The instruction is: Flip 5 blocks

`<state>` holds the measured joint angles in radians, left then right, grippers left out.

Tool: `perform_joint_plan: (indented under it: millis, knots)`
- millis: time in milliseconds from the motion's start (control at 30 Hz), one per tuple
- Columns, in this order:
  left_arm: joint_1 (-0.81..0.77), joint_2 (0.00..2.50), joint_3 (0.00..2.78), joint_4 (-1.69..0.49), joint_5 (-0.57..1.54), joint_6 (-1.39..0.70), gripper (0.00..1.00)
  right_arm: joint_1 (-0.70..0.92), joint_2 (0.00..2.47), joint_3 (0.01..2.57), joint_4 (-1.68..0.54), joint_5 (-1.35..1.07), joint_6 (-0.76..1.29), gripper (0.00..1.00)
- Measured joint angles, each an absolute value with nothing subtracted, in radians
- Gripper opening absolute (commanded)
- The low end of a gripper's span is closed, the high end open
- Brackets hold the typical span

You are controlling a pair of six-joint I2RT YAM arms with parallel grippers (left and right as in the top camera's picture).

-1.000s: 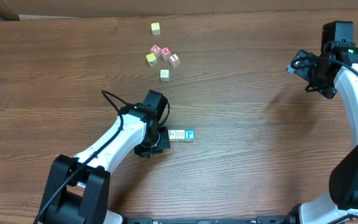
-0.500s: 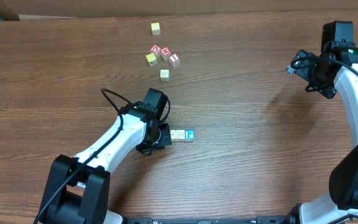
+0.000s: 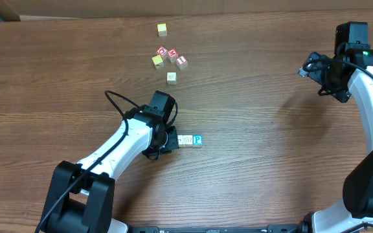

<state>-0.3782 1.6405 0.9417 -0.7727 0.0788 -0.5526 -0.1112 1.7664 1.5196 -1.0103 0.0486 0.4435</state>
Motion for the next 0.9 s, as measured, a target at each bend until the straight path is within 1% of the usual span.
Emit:
perform_joint_plan:
  millis: [167,400,667,900]
  knots:
    - [-0.378,1.641,0.942,-0.787,0.078,-0.551,0.04,-0.112,1.766,1.520,-1.010,0.049,0.443,1.00]
    - [-0.369,1.641,1.004,-0.931,0.028,-0.537,0.04,-0.112,1.766,1.520,-1.010,0.049,0.443,1.00]
    - [-0.360,1.645,1.060,-0.896,-0.112,-0.521,0.04,-0.112,1.766,1.520,-1.010,0.049,0.444,1.00]
    - [-0.359,1.719,1.059,-0.860,-0.145,-0.521,0.04,-0.112,1.766,1.520,-1.009,0.049,0.443,1.00]
